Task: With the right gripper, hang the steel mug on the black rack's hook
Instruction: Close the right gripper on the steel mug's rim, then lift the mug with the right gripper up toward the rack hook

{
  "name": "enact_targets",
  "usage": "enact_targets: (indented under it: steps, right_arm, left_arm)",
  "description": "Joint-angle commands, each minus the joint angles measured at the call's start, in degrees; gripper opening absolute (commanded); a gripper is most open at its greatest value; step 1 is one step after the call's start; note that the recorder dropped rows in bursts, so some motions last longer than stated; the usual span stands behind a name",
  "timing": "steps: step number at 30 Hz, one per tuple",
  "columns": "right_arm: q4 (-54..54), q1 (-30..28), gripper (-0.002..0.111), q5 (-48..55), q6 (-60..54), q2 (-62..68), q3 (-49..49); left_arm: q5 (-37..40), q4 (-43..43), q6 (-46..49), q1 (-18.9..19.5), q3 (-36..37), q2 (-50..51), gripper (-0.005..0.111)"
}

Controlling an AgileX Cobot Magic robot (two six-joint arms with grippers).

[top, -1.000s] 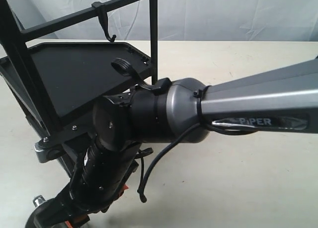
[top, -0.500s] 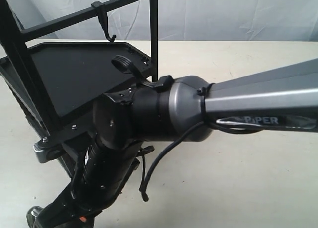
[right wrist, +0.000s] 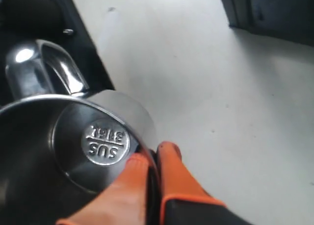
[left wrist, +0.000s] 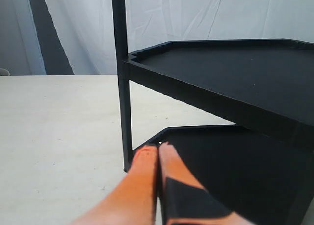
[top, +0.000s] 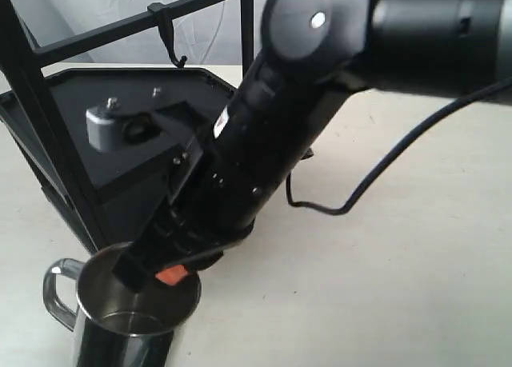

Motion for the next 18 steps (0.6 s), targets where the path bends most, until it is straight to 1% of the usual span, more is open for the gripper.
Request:
enact_targets:
  steps: [1, 5, 8, 10, 14, 18]
  right_arm:
    - [11.1, -7.84, -0.001, 6.01, -10.66, -3.96, -0.2]
    - [19.66, -15.55, -0.001, 11.09, -18.57, -4.12, -0.2]
    - [26.5, -20.39, -0.001, 11.59, -23.88, -4.04, -0.2]
    - [29.24, -23.46, -0.001, 11.59, -25.92, -4.04, -0.2]
    - [31.07, -28.18, -0.001, 11.59, -26.97, -3.88, -0.2]
    - [34.74, -31.57, -0.001, 11.59, -28.54, -1.74, -0.09]
  left_arm:
    - [-0.68, -0.54, -0.08, -0.22, -0.02, -0.39, 0.002]
    - [-0.68, -0.54, -0.08, -0.22, -0.02, -0.39, 0.002]
    - [-0.68, -0.54, -0.08, -0.22, -0.02, -0.39, 0.002]
    - [-0.68, -0.54, -0.08, -0.22, -0.02, -0.39, 0.002]
    - [-0.68, -0.54, -0.08, -0.22, -0.02, -0.39, 0.002]
    - [-0.68, -0.54, -0.08, -0.22, -0.02, -0.39, 0.002]
